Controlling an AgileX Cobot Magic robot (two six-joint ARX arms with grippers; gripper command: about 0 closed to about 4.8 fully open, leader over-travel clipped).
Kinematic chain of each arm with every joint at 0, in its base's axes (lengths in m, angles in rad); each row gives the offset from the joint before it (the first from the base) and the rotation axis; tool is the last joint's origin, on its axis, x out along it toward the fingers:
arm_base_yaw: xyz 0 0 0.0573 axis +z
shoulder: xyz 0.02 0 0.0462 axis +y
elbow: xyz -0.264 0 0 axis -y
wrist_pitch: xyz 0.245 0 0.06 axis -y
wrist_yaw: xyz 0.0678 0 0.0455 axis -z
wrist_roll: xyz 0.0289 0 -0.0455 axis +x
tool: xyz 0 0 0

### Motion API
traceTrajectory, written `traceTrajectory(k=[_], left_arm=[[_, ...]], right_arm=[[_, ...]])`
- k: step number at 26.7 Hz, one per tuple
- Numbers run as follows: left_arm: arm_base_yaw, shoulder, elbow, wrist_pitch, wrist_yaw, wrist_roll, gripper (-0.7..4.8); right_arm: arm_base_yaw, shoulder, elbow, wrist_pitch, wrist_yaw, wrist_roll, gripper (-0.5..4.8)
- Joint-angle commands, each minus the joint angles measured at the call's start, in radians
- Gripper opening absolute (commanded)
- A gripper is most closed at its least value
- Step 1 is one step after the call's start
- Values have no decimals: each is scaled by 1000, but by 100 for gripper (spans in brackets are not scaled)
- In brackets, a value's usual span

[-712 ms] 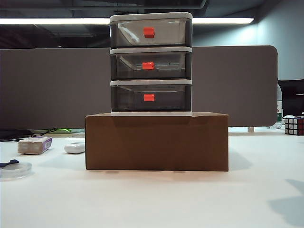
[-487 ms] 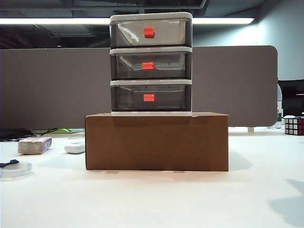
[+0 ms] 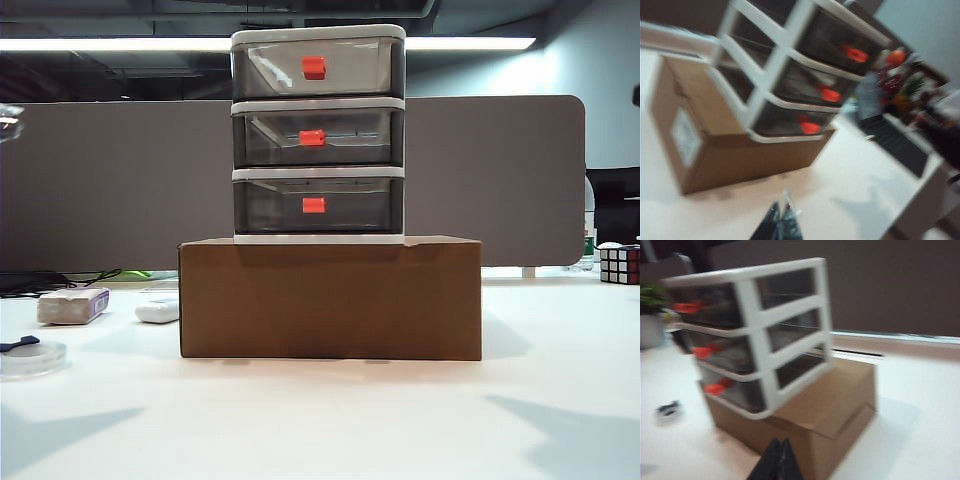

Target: Open the third layer of the drawer on the table, pick up the transparent tape on the table and put it in, and finally close the drawer.

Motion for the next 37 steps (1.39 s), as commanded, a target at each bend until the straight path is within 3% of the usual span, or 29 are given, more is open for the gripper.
traceTrajectory(k=[1, 3, 5, 8, 11, 13, 24, 25, 28, 30, 34, 37], left_arm=[[-229, 2, 6, 46, -323, -163, -5], [-435, 10, 6, 64, -487, -92, -5], [-717, 51, 5, 105, -843, 68, -5], [-927, 129, 5, 171, -1122, 150, -3], [-1073, 251, 5, 272, -1299, 182, -3], [-1123, 393, 5, 404, -1361, 216, -5], [-1089, 1226, 113, 1055, -1392, 235, -4], [-1091, 1373, 167, 1149, -1395, 256, -5], [-1101, 1563, 244, 1287, -1427, 319, -5], [-1136, 1685, 307, 1387, -1564, 402, -5], [-1138, 1809, 420, 1371, -1604, 426, -2], [-1139, 1827, 446, 1368, -1605, 523, -2]], right_arm=[[43, 0, -5, 53, -8, 74, -6], [82, 2, 9, 38, -3, 74, -5], [138, 30, 73, -69, 80, 60, -5], [185, 113, 132, -83, 127, 24, -5], [222, 229, 185, -51, 156, 22, -5], [253, 356, 236, -18, 155, 1, -5], [369, 759, 435, 135, 121, -60, -5], [382, 795, 468, 134, 121, -77, -5], [381, 830, 513, 130, 90, -89, -5], [375, 844, 550, 118, 70, -93, -5], [377, 853, 608, 66, 69, -163, -5], [377, 856, 621, 51, 55, -213, -5]])
